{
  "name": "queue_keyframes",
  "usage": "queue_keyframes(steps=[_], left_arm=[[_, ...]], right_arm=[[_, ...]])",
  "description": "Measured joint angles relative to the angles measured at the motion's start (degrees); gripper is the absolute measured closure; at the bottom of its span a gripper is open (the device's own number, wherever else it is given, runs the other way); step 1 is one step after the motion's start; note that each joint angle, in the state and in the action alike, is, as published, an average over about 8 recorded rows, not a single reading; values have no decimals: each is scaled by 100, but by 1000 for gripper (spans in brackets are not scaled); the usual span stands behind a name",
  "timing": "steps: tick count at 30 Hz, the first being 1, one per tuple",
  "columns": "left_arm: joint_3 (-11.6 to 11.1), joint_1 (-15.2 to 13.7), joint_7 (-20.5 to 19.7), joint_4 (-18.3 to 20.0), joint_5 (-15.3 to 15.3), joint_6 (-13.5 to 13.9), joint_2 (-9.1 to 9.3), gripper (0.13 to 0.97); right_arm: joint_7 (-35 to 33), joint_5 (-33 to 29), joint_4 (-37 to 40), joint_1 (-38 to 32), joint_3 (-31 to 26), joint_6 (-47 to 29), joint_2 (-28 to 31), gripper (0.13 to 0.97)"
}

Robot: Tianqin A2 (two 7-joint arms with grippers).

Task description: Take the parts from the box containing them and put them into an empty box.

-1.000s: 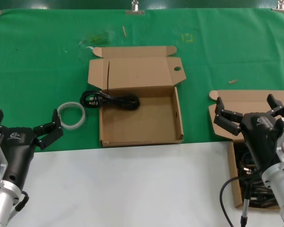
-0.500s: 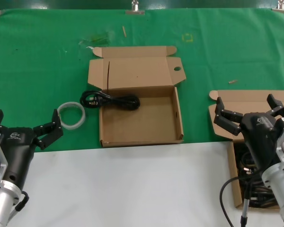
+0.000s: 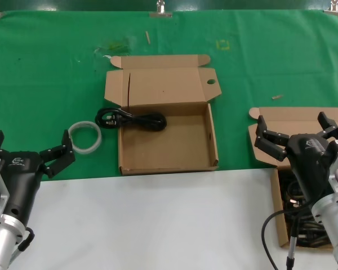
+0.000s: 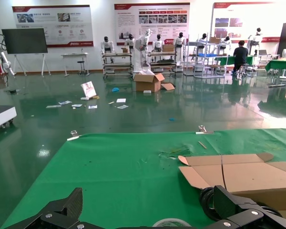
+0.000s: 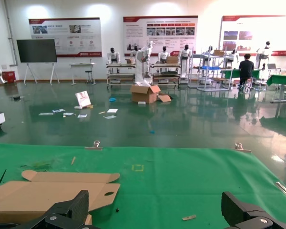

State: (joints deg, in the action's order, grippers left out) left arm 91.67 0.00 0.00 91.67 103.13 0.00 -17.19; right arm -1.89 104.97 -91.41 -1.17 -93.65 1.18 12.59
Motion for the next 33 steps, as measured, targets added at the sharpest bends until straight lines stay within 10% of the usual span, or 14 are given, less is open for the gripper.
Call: queue_keyframes(steps=[33], left_arm=[[0,0,0,0,0,0,0,132]], right_arm=[[0,0,0,0,0,0,0,129]])
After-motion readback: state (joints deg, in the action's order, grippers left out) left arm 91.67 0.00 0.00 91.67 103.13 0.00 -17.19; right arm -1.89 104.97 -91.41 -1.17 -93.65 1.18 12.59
